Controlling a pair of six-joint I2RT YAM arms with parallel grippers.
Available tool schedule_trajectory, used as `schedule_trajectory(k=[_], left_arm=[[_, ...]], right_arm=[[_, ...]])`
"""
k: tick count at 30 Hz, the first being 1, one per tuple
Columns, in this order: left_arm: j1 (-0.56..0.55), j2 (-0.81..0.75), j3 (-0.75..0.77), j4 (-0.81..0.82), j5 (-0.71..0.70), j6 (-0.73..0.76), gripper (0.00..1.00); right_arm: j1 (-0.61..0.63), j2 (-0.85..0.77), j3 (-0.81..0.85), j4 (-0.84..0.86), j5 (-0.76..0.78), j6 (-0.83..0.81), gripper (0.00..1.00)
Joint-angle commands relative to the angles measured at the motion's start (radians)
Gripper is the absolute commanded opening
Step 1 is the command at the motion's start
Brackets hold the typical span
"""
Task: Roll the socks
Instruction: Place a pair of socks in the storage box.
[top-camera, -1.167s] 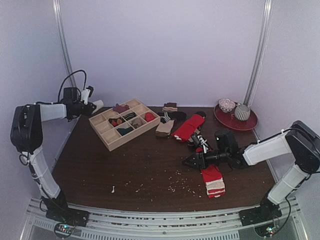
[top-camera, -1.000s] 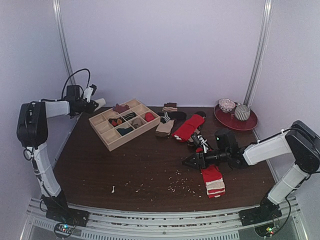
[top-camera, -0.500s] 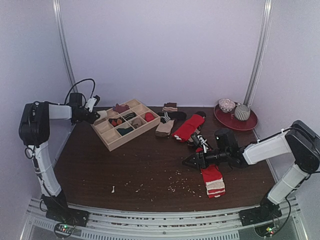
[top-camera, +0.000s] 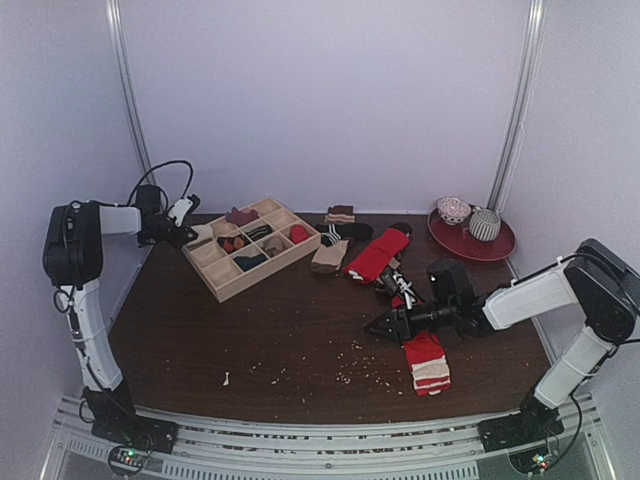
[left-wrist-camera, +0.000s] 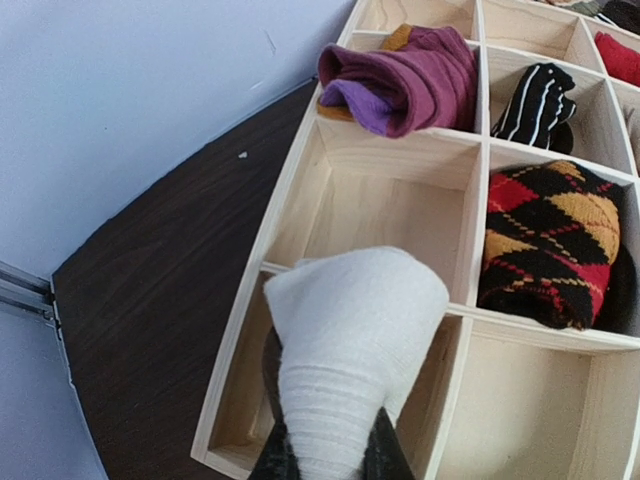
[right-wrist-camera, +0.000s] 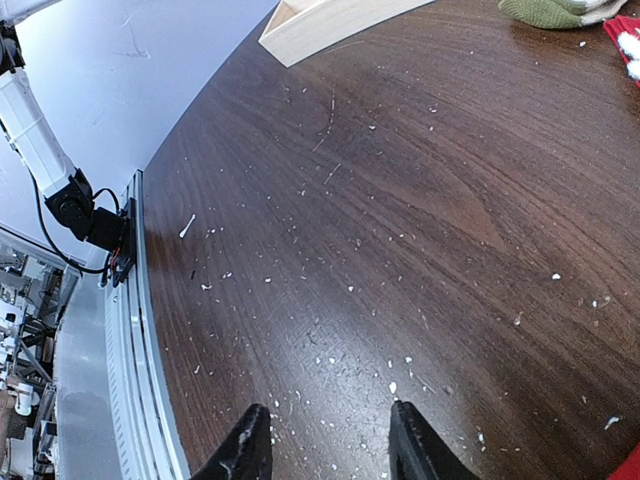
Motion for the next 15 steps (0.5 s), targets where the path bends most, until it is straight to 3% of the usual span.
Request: schedule_trajectory(k=[1, 15], left_arm=[[0.024, 0.032, -0.011, -0.084, -0.012, 0.083, 0.00], [0.043, 0.160, 0.125, -0.231, -0.021, 0.220, 0.00]], right_arm=[[-0.007, 0.018, -0.015, 0.037, -0.024, -0.014, 0.41], [-0.008, 0.017, 0.002, -0.023, -0.019, -0.046, 0.40]])
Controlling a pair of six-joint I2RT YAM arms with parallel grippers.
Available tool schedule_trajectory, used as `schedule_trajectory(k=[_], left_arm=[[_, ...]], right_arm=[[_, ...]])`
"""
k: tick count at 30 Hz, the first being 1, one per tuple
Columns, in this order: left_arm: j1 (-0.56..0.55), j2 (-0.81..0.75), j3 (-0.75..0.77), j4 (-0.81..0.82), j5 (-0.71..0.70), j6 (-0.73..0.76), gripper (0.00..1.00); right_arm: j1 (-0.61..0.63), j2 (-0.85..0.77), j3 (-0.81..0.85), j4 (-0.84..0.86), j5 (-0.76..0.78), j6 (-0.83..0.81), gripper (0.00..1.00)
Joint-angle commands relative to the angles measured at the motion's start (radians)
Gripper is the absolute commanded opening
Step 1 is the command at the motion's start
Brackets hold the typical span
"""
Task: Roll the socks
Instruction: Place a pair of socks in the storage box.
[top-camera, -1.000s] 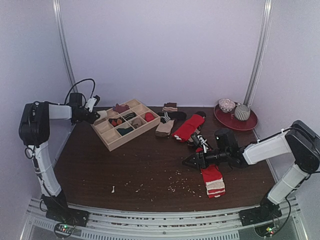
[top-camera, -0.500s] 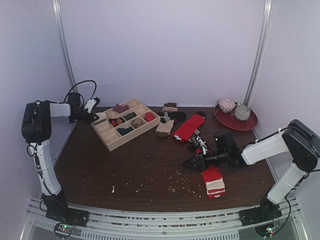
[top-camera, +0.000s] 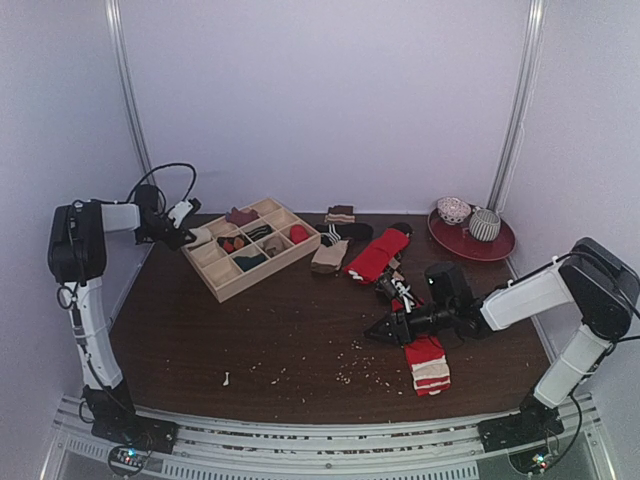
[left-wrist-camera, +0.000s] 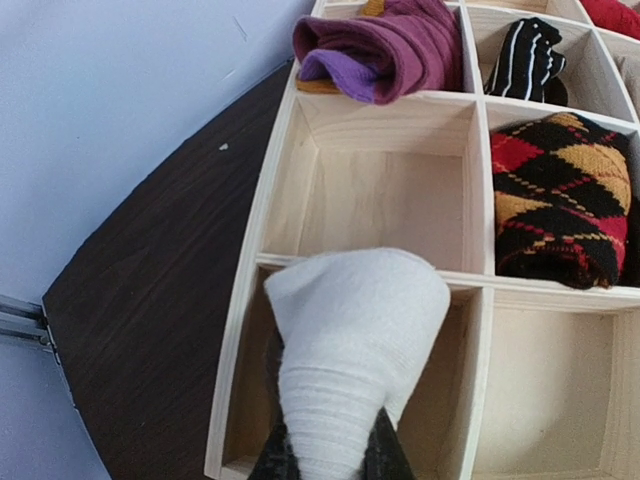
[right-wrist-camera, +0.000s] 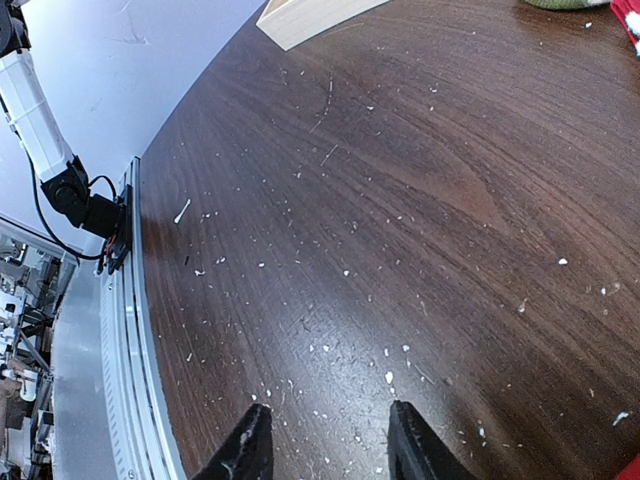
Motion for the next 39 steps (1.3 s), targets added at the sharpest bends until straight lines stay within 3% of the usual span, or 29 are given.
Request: schedule_trajectory(k=[1, 5, 16, 27, 33, 39], left_arm=[[0.014, 0.102, 0.046, -0.141, -0.084, 0.070, 0.00], [0.012, 0.170, 0.146, -0.257, -0.144, 0.083, 0.00], [-0.038, 0.232, 0.170, -0.347, -0.408, 0.087, 0.00], [-0.073, 0.325, 0.313, -0.481, -0.543, 0.036, 0.00], [-0.097, 0.342, 0.334, -0.487, -0.598, 0.014, 0.12], [-0.096, 0.271, 0.330, -0.400, -0.552, -0.024, 0.36]], right_arm=[[-0.008, -0.006, 0.004, -0.019, -0.005, -0.017, 0.40], [-0.008, -0.005, 0.002, -0.020, -0.004, -0.010, 0.39], [-0.008, -0.014, 0.001, -0.031, 0.003, 0.000, 0.39], [-0.008, -0.028, -0.001, -0.059, 0.015, -0.006, 0.39], [-0.008, -0.035, -0.004, -0.065, 0.017, -0.004, 0.38], [-0.008, -0.040, -0.009, -0.064, 0.018, -0.001, 0.38]])
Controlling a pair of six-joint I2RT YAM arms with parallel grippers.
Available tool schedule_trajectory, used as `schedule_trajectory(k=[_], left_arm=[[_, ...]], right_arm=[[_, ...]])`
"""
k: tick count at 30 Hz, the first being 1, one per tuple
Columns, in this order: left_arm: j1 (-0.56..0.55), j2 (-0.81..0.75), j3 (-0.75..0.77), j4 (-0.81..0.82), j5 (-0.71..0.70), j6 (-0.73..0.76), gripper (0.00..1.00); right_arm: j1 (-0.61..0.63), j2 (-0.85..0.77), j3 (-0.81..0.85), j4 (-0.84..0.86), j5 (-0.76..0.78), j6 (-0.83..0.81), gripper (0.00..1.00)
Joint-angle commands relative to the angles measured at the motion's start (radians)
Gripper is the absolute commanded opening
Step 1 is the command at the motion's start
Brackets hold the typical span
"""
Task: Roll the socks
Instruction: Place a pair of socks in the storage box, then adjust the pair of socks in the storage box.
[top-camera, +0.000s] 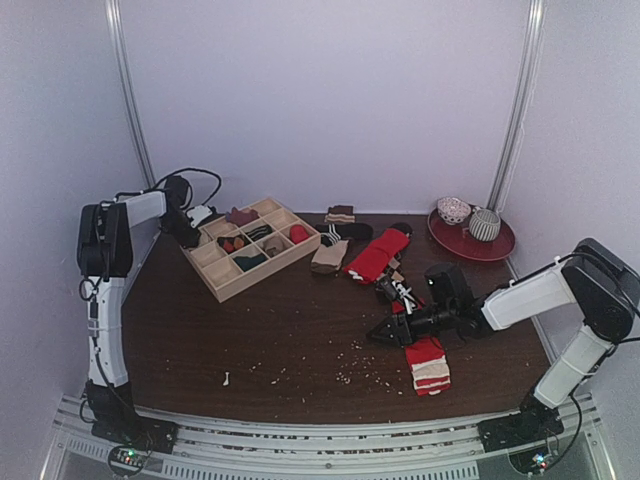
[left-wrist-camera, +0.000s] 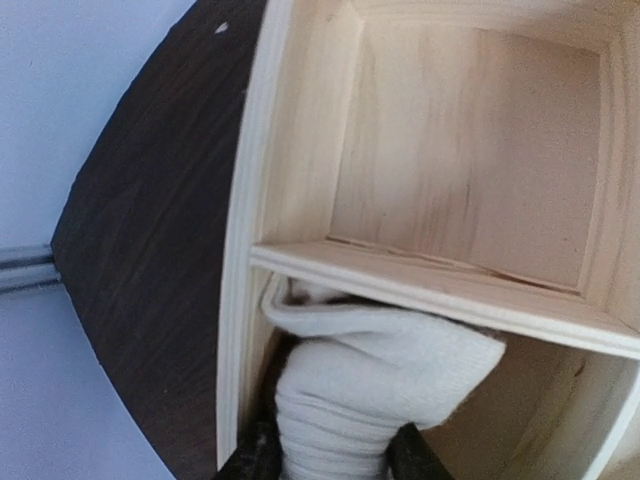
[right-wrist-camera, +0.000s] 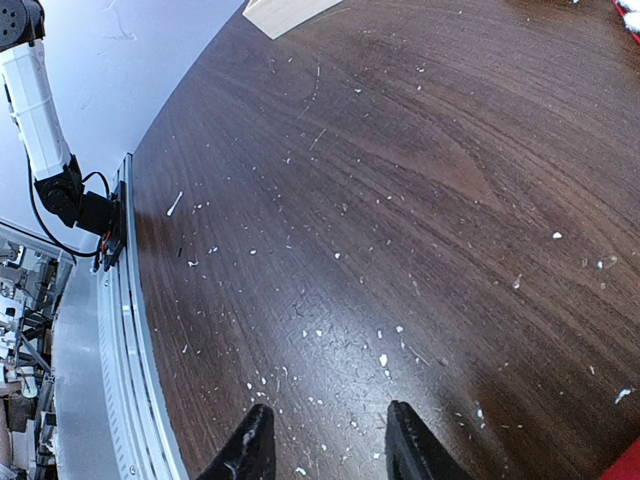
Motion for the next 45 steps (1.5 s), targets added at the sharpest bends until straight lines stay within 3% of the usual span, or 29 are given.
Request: schedule_trajectory(k=[1, 6, 16, 26, 27, 31, 38, 45], left_arm=[[0.028, 0.043, -0.055, -0.014, -0.075, -0.039, 0.39], [0.030, -0.022, -0.044, 0.051, -0.013, -0.061, 0.53], [0.033, -0.094, 0.016, 0.061, 0.074, -0.099, 0.66], [0.052, -0.179, 0.044, 0.071, 0.171, -0.152, 0.69], [0.056, -0.191, 0.040, 0.078, 0.179, -0.161, 0.67], [0.061, -0.200, 0.034, 0.073, 0.185, -0.186, 0.32], [0.061, -0.155, -0.016, 0.008, 0.238, -0.174, 0.14], [0.041, -0.127, -0.032, -0.040, 0.238, -0.148, 0.11]], right_arm=[[-0.008, -0.029, -0.009, -0.009, 0.008, -0.003, 0.38], [-0.008, -0.035, -0.011, 0.000, 0.010, 0.003, 0.38], [-0.008, -0.043, -0.018, 0.012, 0.004, 0.012, 0.38], [-0.008, -0.040, -0.017, 0.023, -0.001, 0.015, 0.38], [-0.008, -0.040, -0.018, 0.027, -0.001, 0.016, 0.38], [-0.008, -0.038, -0.020, 0.031, -0.002, 0.018, 0.38], [-0.008, -0.033, -0.018, 0.032, -0.003, 0.018, 0.38], [-0.008, -0.019, -0.022, 0.039, -0.003, 0.019, 0.38]])
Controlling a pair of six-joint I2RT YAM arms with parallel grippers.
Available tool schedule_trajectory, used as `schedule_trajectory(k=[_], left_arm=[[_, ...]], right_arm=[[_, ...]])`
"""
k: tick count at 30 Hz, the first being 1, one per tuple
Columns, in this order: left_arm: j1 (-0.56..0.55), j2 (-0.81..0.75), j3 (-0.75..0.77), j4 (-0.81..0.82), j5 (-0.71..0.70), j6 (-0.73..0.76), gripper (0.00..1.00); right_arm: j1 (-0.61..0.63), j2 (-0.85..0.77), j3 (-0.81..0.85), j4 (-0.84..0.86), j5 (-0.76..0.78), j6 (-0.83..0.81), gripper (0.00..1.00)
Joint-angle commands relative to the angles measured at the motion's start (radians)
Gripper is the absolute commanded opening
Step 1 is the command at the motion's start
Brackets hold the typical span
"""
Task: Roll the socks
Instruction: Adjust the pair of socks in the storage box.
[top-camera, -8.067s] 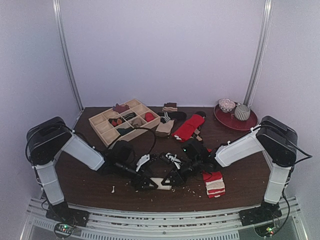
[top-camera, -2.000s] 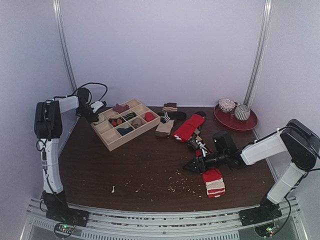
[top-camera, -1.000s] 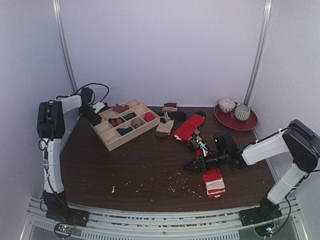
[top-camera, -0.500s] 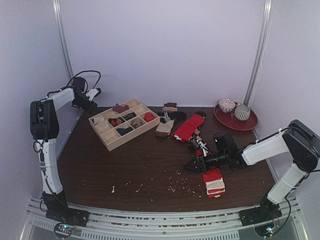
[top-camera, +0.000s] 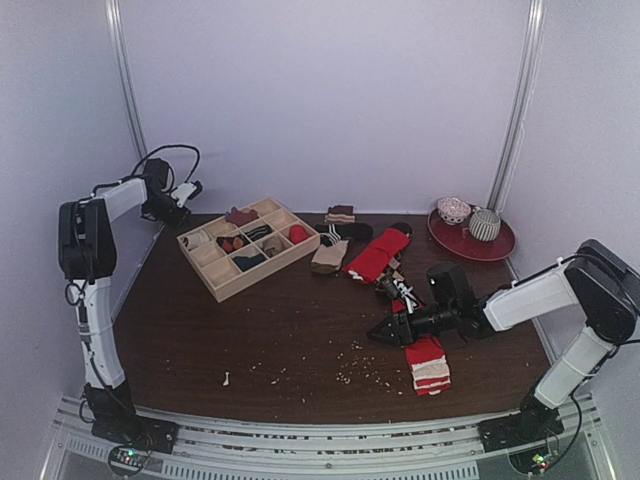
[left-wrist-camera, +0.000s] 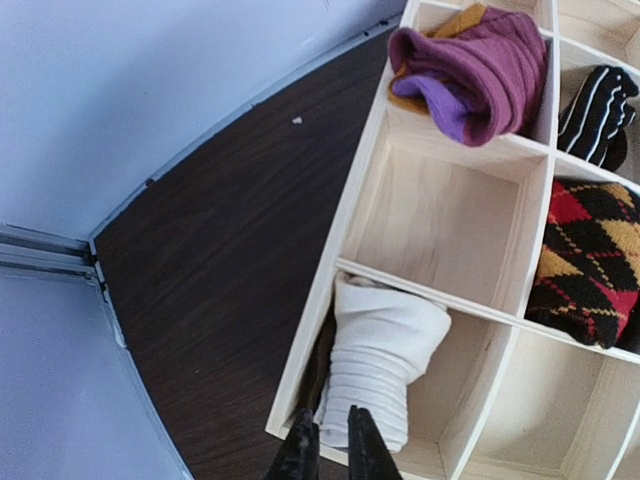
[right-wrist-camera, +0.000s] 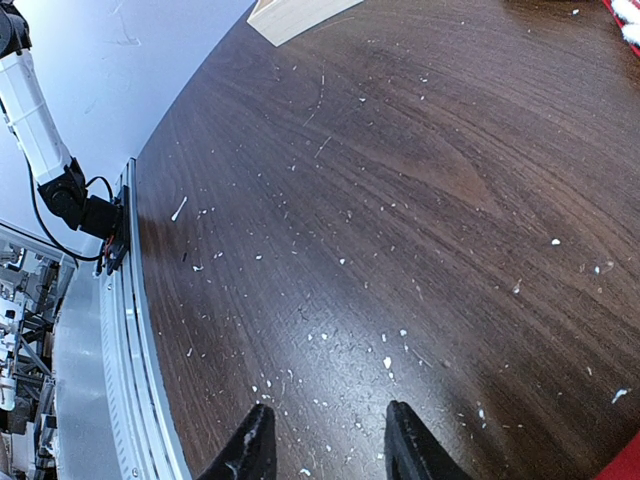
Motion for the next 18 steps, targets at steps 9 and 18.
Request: schedule_trajectory(k=[9, 18], left_arm=[[-0.044, 0.078, 0.017, -0.118, -0.118, 0.019, 0.08], [-0.044, 0.129, 0.022, -0.148, -0.382, -0.003, 0.06]], right_arm=[[-0.008, 0.000, -0.019, 0.030, -0.007, 0.012, 0.38], [-0.008, 0.012, -0.018, 0.047, -0.012, 0.021, 0.37]])
